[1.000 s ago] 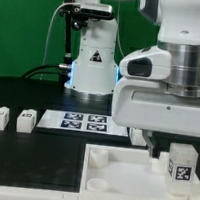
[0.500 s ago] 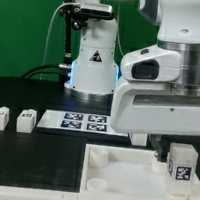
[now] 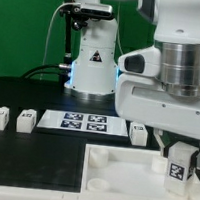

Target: Assemble one leg

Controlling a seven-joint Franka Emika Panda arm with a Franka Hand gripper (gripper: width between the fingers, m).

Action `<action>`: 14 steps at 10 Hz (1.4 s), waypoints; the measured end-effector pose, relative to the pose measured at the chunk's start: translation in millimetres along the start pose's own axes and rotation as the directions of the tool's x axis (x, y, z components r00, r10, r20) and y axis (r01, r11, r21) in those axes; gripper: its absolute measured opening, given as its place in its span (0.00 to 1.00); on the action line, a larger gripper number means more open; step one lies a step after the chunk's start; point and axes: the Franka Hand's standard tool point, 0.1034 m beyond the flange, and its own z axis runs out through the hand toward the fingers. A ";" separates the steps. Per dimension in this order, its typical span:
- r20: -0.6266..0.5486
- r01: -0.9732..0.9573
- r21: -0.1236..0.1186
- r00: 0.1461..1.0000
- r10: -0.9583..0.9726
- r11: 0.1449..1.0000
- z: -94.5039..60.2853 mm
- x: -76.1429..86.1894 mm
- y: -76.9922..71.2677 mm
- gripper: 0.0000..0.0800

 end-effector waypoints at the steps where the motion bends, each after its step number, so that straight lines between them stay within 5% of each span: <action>1: 0.022 -0.234 0.011 0.972 0.234 0.972 -0.1 2.6 0.8 0.37; 3: 0.042 -0.446 -0.005 0.894 0.446 0.895 0.5 -0.6 2.2 0.37; 6: 0.044 -0.413 -0.013 0.910 0.413 0.911 1.7 -4.0 2.5 0.40; 7: 0.044 -0.410 -0.014 0.911 0.410 0.912 2.4 -4.9 2.6 0.63; 8: 0.041 -0.217 -0.006 0.975 0.217 0.976 4.8 -8.1 2.4 0.76; 12: 0.044 0.202 0.012 0.978 -0.202 0.979 5.3 -10.6 1.6 0.81; 13: 0.031 0.372 0.003 0.928 -0.372 0.928 5.5 -9.4 2.8 0.81; 14: 0.009 0.585 -0.044 0.811 -0.585 0.810 6.1 -8.7 4.5 0.81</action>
Offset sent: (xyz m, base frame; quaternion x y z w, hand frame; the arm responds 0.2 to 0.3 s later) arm -0.0089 0.0050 -0.0005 -0.0544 0.0090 0.2227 0.9733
